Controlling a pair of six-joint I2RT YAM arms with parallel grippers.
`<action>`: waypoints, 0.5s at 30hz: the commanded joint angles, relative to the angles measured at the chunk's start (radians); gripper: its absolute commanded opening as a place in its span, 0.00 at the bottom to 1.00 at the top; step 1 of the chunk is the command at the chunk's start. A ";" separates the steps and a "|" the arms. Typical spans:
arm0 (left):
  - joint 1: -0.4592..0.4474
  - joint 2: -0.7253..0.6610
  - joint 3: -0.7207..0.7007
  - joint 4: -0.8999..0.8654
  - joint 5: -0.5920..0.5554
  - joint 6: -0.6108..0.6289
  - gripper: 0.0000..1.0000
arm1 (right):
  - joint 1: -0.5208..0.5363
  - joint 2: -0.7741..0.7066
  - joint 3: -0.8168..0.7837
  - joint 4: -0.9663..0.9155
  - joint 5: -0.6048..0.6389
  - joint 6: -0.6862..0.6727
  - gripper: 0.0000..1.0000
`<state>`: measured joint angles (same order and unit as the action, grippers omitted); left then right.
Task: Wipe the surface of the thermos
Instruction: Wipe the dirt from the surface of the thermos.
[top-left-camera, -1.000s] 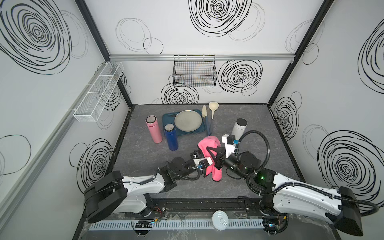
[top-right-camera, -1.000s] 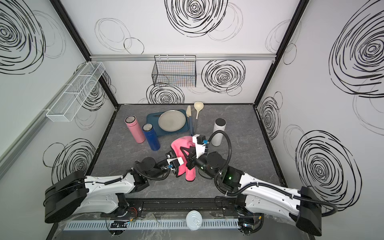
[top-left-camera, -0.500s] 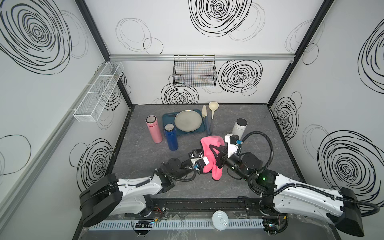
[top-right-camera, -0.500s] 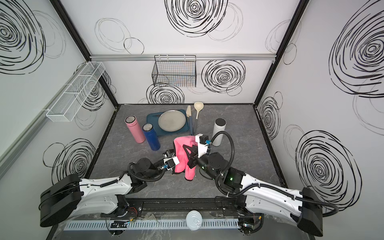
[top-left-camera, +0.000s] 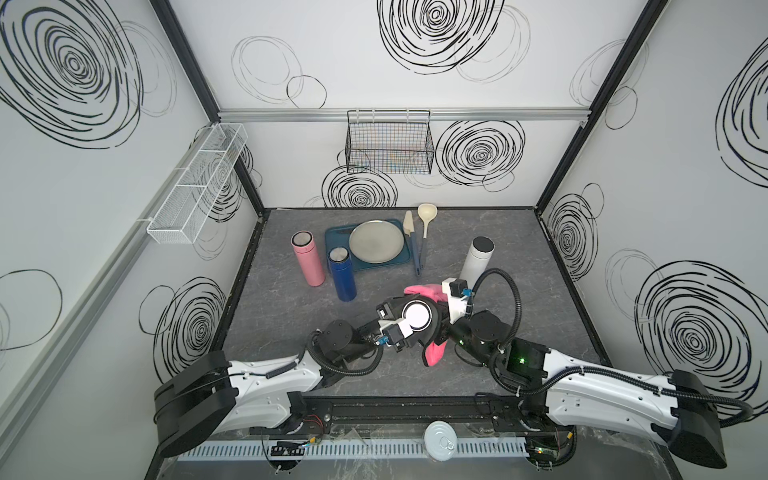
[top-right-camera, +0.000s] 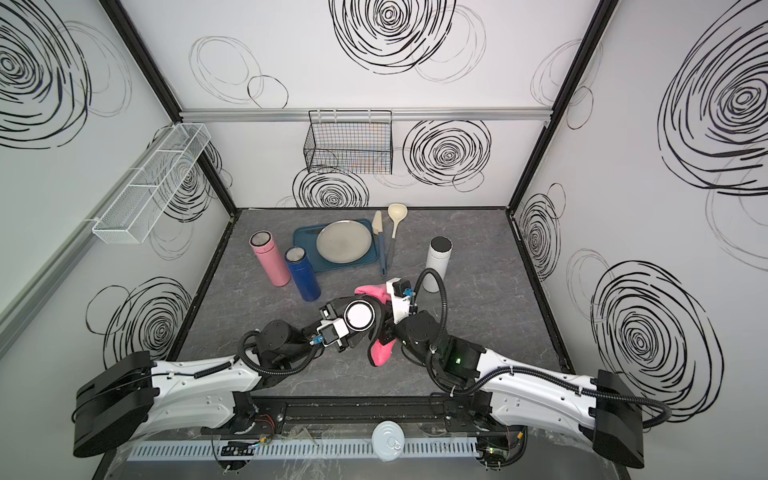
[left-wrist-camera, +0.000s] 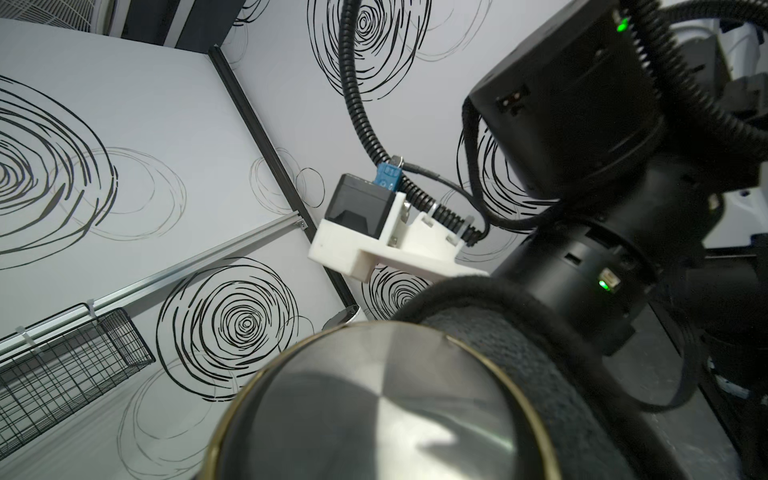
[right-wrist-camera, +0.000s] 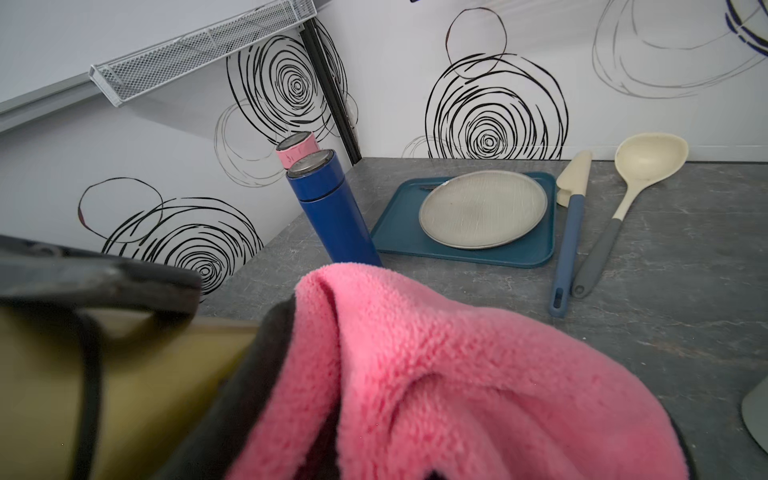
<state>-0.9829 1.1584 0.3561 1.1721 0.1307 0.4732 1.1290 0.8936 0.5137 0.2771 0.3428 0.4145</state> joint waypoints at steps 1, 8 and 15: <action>0.004 -0.022 0.032 0.198 -0.099 -0.055 0.00 | -0.096 -0.062 -0.023 -0.031 -0.042 0.094 0.00; 0.024 -0.088 0.041 0.210 -0.398 -0.425 0.00 | -0.265 -0.180 -0.214 0.023 -0.092 0.205 0.00; 0.032 -0.196 0.072 0.053 -0.517 -0.675 0.00 | -0.181 -0.049 -0.221 0.221 -0.156 0.144 0.00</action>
<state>-0.9554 1.0111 0.3923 1.1667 -0.3038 -0.0391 0.8944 0.8040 0.2726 0.3393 0.2211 0.5781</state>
